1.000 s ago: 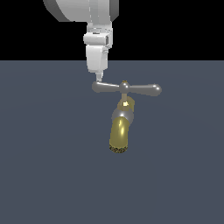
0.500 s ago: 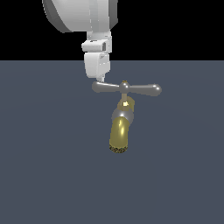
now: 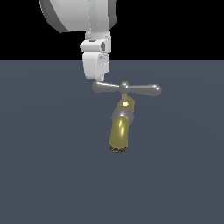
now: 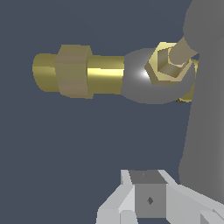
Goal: Turn on the faucet by rotating a designated handle.
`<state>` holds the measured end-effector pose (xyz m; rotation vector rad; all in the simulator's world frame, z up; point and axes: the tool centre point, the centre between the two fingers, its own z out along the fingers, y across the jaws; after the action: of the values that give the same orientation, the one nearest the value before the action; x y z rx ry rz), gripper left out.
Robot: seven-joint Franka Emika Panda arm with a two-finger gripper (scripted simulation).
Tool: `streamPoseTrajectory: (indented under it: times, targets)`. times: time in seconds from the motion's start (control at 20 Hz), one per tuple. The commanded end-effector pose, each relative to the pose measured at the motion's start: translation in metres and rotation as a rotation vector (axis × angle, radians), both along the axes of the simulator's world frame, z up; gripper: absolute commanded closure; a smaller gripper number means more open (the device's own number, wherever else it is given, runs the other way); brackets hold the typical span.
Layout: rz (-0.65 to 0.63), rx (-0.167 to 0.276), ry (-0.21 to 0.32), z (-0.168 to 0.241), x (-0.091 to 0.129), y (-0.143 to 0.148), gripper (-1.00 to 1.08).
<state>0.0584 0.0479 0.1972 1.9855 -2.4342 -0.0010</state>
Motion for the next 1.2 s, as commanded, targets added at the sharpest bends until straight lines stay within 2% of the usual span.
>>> streamPoseTrajectory:
  times: [0.0,1.15]
  targets:
    - [0.000,0.000,0.000,0.000,-0.006,0.002,1.08]
    - [0.000,0.000,0.000,0.000,-0.062,0.020,1.08]
